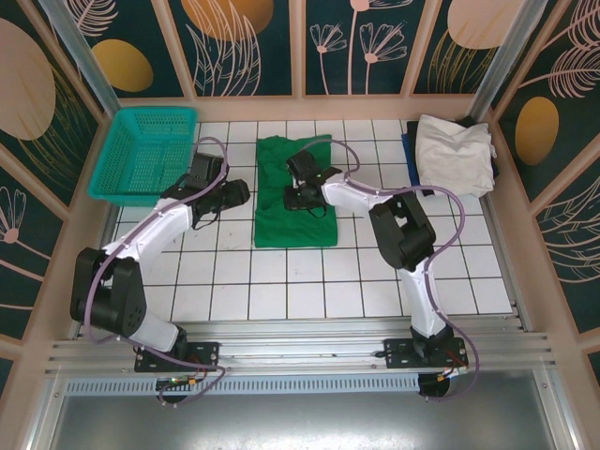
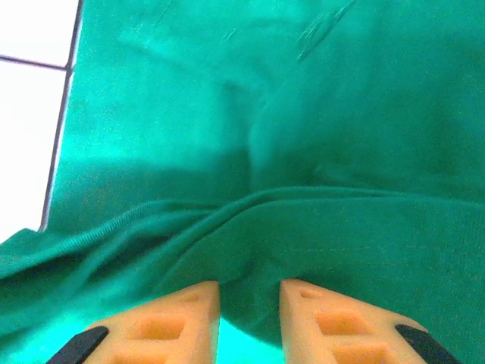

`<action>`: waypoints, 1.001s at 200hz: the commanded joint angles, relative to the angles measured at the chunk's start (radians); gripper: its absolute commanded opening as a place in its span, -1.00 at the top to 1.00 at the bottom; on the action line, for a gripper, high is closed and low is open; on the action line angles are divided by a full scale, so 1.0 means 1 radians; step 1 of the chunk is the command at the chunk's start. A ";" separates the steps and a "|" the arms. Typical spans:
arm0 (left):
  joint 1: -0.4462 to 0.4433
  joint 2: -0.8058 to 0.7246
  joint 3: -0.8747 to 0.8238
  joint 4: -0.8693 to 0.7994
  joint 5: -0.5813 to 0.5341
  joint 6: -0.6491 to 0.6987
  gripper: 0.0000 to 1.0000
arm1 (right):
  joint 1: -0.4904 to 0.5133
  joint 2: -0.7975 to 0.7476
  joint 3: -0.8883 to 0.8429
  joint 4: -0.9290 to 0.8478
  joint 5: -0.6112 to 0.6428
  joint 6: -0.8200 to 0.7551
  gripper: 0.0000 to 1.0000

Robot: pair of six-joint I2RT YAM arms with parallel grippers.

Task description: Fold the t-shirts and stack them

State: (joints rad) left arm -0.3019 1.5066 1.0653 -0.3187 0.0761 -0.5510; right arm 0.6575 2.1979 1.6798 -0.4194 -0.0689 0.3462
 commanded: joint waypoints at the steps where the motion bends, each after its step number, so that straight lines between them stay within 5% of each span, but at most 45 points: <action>1: 0.003 -0.042 -0.048 0.000 0.005 0.023 -0.14 | -0.028 0.046 0.079 -0.055 0.037 -0.014 0.45; 60: -0.087 0.052 -0.068 0.103 0.110 0.017 -0.20 | -0.045 0.032 0.203 -0.114 0.061 -0.036 0.35; 106: -0.107 0.126 -0.150 0.168 0.143 -0.005 0.06 | -0.044 -0.263 -0.267 0.055 0.064 0.037 0.33; 138: -0.106 0.154 -0.221 0.194 0.157 -0.018 0.55 | -0.018 -0.412 -0.581 0.210 -0.020 0.106 0.36; 200: -0.105 0.118 -0.335 0.184 0.079 -0.037 0.63 | -0.021 -0.450 -0.703 0.158 0.057 0.100 0.39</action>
State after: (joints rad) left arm -0.4091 1.6520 0.7696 -0.0929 0.2089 -0.5770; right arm 0.6422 1.7756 0.9932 -0.2111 -0.0731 0.4515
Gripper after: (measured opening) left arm 0.179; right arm 0.297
